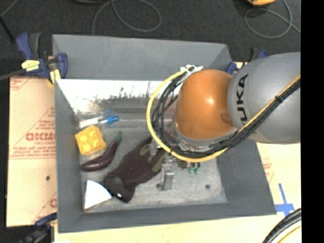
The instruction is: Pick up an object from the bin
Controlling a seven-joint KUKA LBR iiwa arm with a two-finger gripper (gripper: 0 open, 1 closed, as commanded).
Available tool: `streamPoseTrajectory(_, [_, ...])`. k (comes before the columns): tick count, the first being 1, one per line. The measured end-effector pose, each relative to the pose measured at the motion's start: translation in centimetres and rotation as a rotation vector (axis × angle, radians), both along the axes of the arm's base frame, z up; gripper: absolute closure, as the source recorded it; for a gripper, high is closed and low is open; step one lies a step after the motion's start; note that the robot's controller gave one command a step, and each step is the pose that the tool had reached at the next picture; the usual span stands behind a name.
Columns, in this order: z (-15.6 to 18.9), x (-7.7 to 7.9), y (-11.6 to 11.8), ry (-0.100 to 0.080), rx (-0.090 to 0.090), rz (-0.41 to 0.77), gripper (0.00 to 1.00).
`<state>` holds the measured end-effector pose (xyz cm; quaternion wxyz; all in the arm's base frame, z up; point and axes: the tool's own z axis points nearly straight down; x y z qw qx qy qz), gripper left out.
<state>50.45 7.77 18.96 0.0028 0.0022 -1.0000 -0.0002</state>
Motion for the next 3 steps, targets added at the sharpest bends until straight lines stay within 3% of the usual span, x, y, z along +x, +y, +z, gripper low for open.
streamPoseTrajectory(1, [0.4, 0.2, 0.0, -0.008, 0.001, -0.002, 0.00])
streamPoseTrajectory(2, [-1.6, 0.3, -0.3, -0.015, 0.002, -0.075, 0.00])
streamPoseTrajectory(3, [-6.6, 0.2, 0.1, -0.009, 0.000, -0.121, 0.00])
